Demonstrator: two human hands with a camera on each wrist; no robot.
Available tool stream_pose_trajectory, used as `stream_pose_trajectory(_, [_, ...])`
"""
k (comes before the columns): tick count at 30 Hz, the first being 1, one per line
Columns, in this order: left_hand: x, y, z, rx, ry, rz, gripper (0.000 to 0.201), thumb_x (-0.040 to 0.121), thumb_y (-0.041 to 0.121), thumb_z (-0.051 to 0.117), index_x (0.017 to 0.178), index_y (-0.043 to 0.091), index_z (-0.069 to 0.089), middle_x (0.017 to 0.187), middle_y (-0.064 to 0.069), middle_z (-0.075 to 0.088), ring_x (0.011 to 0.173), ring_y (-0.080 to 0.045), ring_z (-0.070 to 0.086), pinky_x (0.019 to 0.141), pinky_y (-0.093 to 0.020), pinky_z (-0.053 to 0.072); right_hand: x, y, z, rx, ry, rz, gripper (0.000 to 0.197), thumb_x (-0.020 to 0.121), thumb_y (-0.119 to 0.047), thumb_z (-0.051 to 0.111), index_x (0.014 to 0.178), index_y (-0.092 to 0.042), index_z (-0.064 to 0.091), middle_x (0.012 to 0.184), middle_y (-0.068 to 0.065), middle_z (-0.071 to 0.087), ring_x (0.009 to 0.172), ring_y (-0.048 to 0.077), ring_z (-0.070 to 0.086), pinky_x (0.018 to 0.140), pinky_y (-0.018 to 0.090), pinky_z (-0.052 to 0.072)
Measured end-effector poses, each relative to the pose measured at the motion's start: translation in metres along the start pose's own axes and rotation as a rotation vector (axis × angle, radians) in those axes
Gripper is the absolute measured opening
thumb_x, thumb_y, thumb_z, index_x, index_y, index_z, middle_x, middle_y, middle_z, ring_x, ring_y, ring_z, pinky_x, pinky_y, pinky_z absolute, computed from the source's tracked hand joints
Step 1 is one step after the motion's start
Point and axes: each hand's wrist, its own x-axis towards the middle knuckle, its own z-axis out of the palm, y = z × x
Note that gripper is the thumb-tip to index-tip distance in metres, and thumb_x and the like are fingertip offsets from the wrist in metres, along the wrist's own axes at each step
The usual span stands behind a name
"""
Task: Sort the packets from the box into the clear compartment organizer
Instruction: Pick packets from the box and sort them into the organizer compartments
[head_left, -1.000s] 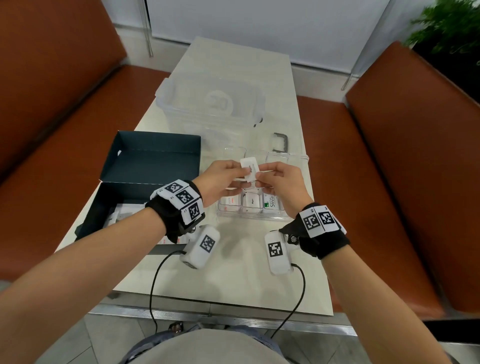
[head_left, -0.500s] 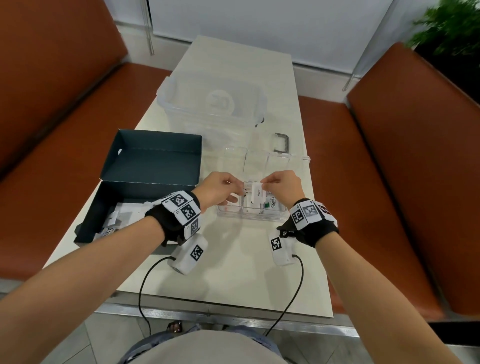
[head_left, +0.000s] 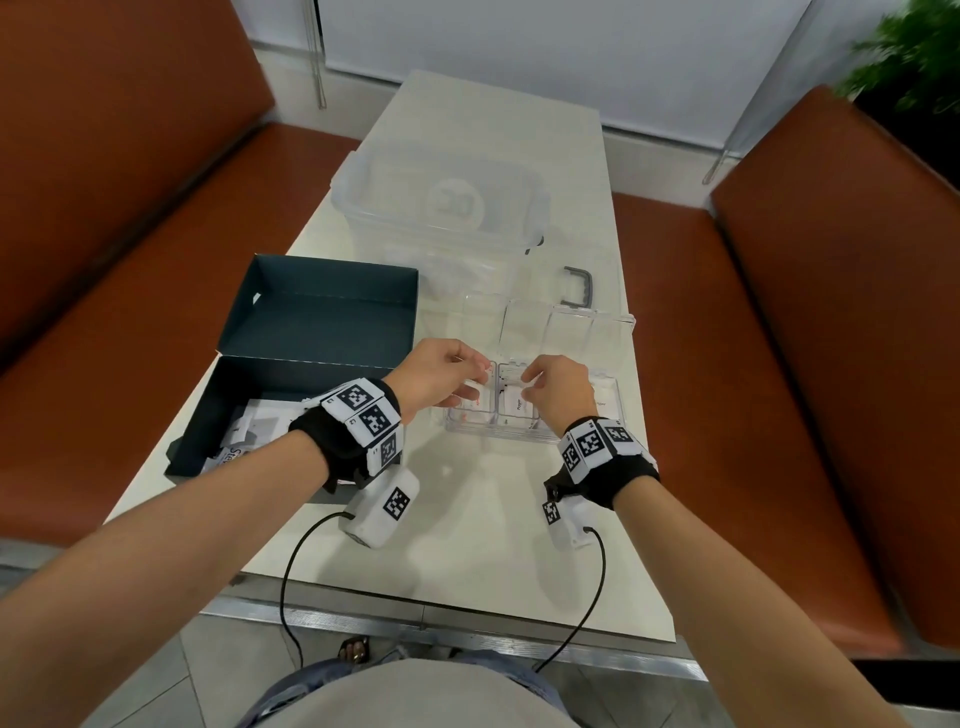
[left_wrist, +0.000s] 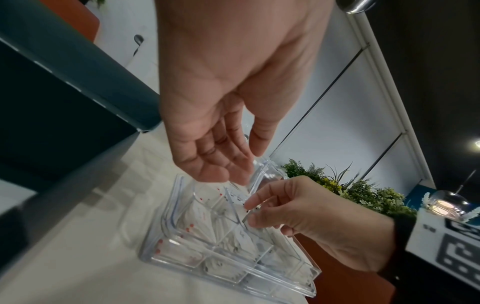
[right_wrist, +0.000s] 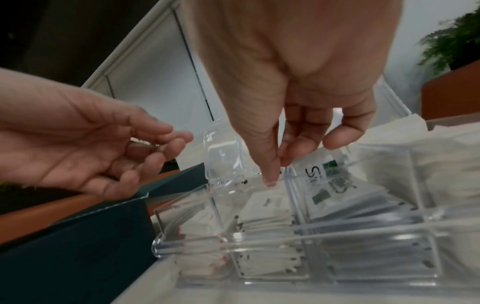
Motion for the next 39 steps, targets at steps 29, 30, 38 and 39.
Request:
stream_pose_trajectory(29, [-0.034, -0.001, -0.099, 0.002, 0.128, 0.079, 0.011, 0.096, 0.021, 0.059, 0.104, 0.021, 0.067, 0.102, 0.003, 0.072, 0.088, -0.012, 0.071, 0.076, -0.024, 0.055, -0.018, -0.069, -0.025, -0.054, -0.013, -0.346, 0.016, 0.091, -0.017, 0.056, 0.095, -0.017, 0.072, 0.090, 0.001, 0.071, 0.086, 0.020, 0.064, 0.085, 0.035, 0.048])
stream_pose_trajectory(30, [-0.037, -0.004, -0.111, 0.030, 0.153, 0.090, 0.011, 0.096, 0.022, 0.060, 0.104, 0.022, 0.067, 0.101, 0.004, 0.072, 0.088, -0.011, 0.071, 0.073, -0.021, 0.055, -0.020, -0.081, -0.023, -0.008, -0.046, -0.389, 0.016, 0.091, -0.015, 0.057, 0.094, -0.016, 0.072, 0.090, 0.002, 0.071, 0.084, 0.018, 0.063, 0.082, 0.030, 0.049])
stream_pose_trajectory(38, [-0.063, -0.069, -0.195, 0.542, 0.341, 0.003, 0.029, 0.091, 0.020, 0.067, 0.118, 0.020, 0.058, 0.120, -0.003, 0.059, 0.108, -0.018, 0.056, 0.094, -0.033, 0.045, -0.030, -0.170, 0.050, -0.283, -0.517, -0.678, 0.020, 0.089, -0.013, 0.062, 0.107, -0.010, 0.070, 0.108, 0.004, 0.069, 0.097, 0.018, 0.063, 0.075, 0.009, 0.035])
stream_pose_trajectory(39, [-0.065, -0.079, -0.200, 0.584, 0.350, -0.040, 0.040, 0.091, 0.021, 0.067, 0.128, 0.018, 0.053, 0.128, -0.008, 0.053, 0.112, -0.023, 0.054, 0.097, -0.036, 0.045, -0.031, -0.179, 0.063, -0.355, -0.555, -0.693, 0.024, 0.089, -0.014, 0.063, 0.112, -0.010, 0.067, 0.115, 0.005, 0.066, 0.103, 0.020, 0.061, 0.078, 0.013, 0.035])
